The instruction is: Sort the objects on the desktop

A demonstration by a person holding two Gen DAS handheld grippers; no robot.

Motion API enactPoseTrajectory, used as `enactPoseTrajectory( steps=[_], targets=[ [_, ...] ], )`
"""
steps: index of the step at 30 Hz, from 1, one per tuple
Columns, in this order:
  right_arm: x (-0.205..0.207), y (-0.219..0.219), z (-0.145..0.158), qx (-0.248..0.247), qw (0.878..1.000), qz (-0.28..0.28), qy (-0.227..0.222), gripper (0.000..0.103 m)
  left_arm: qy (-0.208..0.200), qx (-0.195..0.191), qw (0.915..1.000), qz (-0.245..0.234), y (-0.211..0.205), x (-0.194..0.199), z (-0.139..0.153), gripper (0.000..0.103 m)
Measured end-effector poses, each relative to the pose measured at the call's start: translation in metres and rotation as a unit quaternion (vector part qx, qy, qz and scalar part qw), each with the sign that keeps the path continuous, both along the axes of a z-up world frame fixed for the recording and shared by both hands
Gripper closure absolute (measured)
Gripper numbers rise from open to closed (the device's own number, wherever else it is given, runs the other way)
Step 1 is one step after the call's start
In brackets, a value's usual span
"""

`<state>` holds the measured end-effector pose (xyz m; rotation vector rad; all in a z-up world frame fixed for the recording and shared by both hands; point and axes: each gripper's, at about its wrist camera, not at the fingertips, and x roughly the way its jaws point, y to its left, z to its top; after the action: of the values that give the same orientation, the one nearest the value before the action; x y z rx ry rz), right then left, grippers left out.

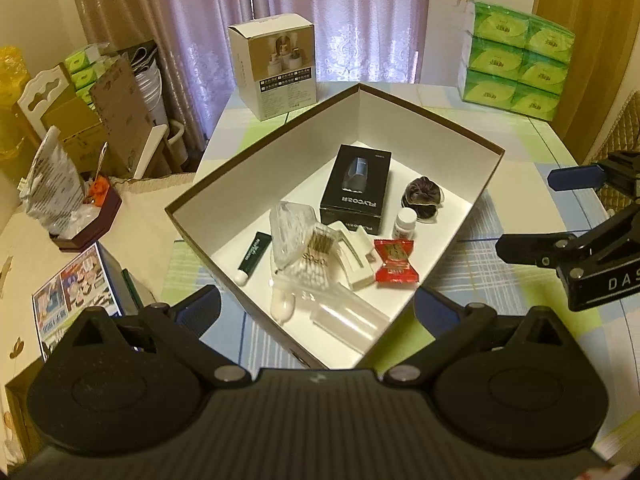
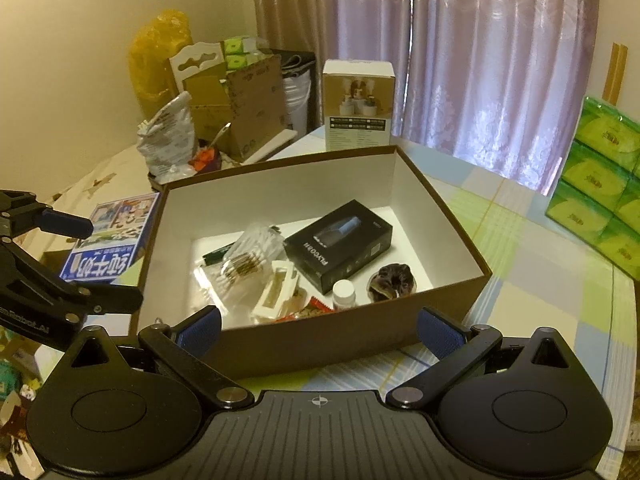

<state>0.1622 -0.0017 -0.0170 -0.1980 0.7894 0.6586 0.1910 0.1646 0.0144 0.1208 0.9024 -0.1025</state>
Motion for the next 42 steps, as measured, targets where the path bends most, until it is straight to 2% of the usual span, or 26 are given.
enactPoseTrajectory(
  steps=[28,42],
  targets=[
    [-0.049,-0.068,0.0,0.012,0.999,0.043,0.01,0.002,-0.008,-0.004,0.9978,0.066,-0.063,-0.07,0.005,0.002],
    [-0.067,-0.092,-0.008,0.005,0.998,0.057,0.01,0.002,-0.003,-0.008,0.9959,0.09,-0.087,-0.092,0.0,0.002]
  ],
)
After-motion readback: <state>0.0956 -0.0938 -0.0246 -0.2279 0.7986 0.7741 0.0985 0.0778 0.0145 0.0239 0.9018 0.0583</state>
